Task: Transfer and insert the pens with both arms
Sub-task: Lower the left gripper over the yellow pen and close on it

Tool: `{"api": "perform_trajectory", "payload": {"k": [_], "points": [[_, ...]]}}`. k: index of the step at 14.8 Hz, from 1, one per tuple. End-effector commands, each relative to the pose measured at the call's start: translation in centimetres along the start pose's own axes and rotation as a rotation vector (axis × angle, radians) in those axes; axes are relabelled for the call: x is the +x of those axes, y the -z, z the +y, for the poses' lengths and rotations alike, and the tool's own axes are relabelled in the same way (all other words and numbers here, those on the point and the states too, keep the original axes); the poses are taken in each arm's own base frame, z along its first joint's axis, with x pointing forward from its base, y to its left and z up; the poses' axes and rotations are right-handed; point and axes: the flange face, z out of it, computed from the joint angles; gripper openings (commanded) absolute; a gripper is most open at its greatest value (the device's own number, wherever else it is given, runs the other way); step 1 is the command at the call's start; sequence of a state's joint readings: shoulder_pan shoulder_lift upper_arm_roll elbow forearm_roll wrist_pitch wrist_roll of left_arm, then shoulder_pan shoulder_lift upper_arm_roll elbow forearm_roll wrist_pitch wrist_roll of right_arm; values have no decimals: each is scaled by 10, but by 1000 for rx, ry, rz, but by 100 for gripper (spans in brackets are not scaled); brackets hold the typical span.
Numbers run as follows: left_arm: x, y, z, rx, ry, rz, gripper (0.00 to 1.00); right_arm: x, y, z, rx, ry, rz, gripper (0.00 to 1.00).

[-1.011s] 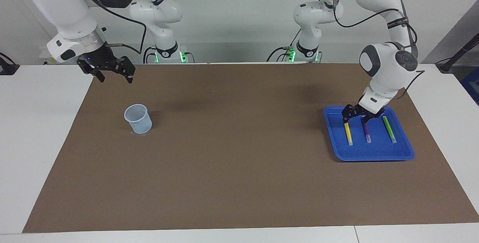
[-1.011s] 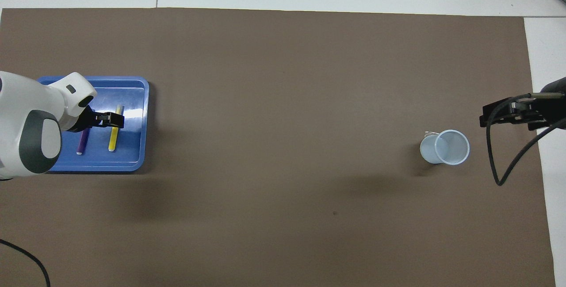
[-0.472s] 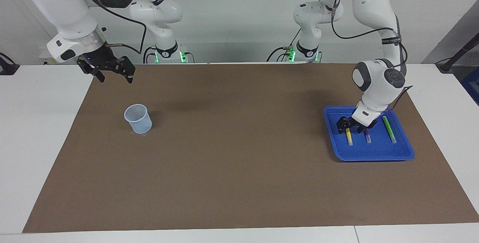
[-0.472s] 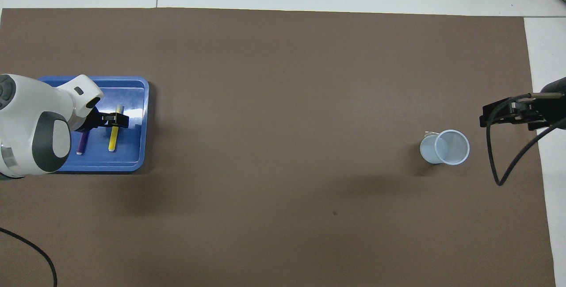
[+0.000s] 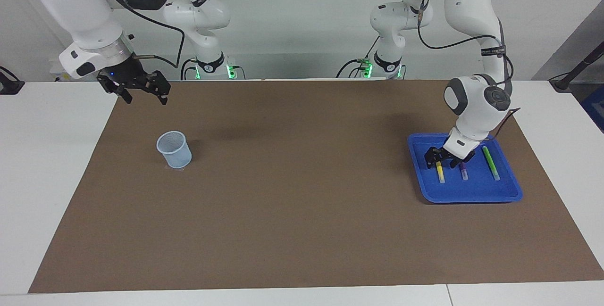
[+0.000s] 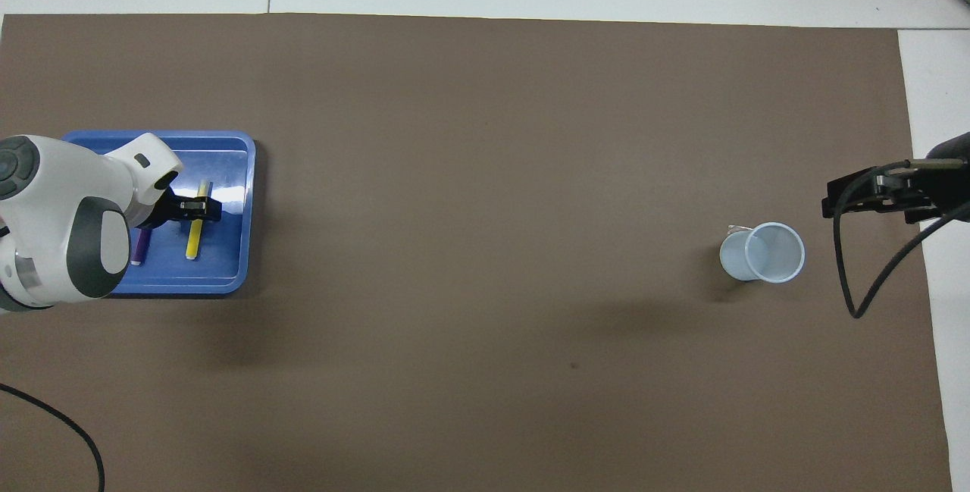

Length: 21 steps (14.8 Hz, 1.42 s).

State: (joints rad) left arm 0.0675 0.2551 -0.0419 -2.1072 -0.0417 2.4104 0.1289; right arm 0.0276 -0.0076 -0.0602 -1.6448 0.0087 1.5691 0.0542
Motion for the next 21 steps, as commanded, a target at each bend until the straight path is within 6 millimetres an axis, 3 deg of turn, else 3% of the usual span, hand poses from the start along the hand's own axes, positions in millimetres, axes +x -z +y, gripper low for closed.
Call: {"api": "perform_trajectory", "payload": {"k": [1,5,13,21], "points": [[-6,-5,4,-4,-4,23,38,-3,4,2,-4,9,-1,100],[-7,-6,4,-5,2,20,1,-3,4,1,-4,10,-1,100],[-5,-2,2,-9,13,-6,0,-3,4,1,-4,10,-1,100],[16,65,10,-31,132,-118,0,-3,4,1,-4,10,-1,100]]}}
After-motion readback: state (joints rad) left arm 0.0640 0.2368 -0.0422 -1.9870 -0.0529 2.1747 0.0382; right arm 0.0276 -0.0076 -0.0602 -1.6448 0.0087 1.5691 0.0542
